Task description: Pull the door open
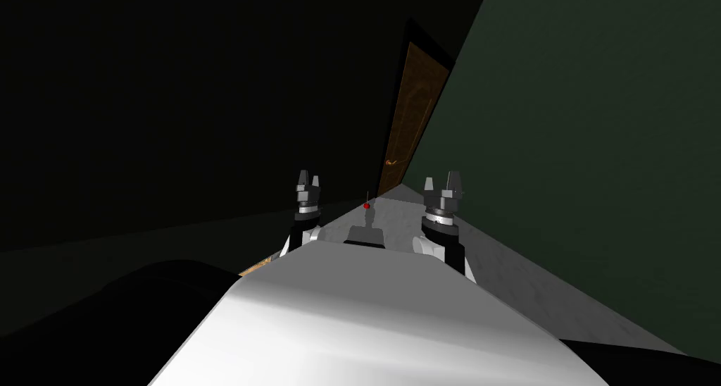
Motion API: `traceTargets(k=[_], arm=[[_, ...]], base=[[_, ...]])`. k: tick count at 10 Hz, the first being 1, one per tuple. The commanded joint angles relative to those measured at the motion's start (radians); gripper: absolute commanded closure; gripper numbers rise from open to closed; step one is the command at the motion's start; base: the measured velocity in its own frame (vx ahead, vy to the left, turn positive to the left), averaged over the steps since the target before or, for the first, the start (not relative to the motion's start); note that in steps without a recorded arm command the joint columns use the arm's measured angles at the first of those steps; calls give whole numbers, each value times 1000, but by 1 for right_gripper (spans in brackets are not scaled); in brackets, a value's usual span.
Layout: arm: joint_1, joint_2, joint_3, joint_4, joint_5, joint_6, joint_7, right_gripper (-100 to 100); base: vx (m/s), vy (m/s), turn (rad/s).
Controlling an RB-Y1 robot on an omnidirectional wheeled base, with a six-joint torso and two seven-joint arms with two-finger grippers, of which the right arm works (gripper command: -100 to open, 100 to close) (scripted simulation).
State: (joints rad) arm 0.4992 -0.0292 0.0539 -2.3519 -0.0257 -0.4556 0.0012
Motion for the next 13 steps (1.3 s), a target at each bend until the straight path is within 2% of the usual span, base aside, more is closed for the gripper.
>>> traceTargets(k=[1,7,8,13], arm=[[-14,-10,3,36,-5,-5,-4,-100],[-55,-36,10,141,-19,-21,-15,-100],[-68,-44,13,174,-23,-26,-18,-100],[-108,-66,20,274,-37,-41,-29,-100]], base=[[60,-53,95],[93,-71,80],[88,-76,92],[86,-81,89]])
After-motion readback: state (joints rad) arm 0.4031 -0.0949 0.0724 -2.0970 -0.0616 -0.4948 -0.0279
